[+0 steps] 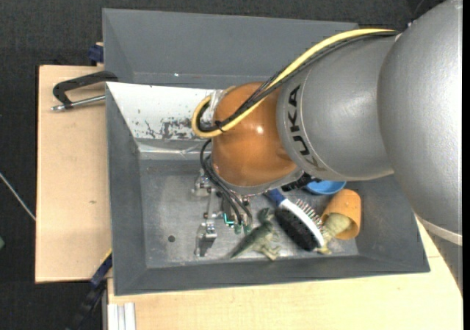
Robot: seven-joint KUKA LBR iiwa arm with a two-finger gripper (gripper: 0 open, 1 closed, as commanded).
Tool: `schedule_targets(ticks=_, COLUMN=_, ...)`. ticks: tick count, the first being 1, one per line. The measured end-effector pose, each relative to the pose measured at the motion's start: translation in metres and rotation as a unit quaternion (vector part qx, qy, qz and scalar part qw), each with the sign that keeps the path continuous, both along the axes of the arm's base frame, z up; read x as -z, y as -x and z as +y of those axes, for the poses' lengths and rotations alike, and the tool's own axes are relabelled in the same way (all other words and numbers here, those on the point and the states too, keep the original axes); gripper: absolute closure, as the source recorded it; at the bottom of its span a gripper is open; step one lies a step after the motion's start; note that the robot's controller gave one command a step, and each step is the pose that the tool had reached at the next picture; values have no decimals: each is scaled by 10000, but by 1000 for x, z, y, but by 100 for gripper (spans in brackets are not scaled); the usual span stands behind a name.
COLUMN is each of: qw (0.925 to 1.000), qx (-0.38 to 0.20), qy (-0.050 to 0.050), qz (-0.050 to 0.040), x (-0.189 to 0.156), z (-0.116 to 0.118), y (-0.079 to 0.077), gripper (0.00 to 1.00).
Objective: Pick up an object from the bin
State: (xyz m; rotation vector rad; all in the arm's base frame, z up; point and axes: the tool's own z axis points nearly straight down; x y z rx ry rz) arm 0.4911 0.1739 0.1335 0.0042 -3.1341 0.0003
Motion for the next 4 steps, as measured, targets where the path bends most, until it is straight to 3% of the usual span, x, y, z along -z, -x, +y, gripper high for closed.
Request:
schedule_targets(ticks=1, qw=9998, qx=174, qy=11, qz=-35, x=-5, z=-59, y=-2, gripper=0)
schedule_targets(ticks=2, qw=10000, qx=-26, qy=14, qz=-36, x=-5, z=-124, y=-1, gripper=0)
schedule_targets(ticks=3, qw=9987, qx=-494, qy=-27, qz=-79, x=37, z=-181, y=-7, gripper=0)
schedule_targets(ticks=4, qw=9973, qx=-725, qy=-44, qz=-112, x=57, z=-185, y=-11, gripper=0)
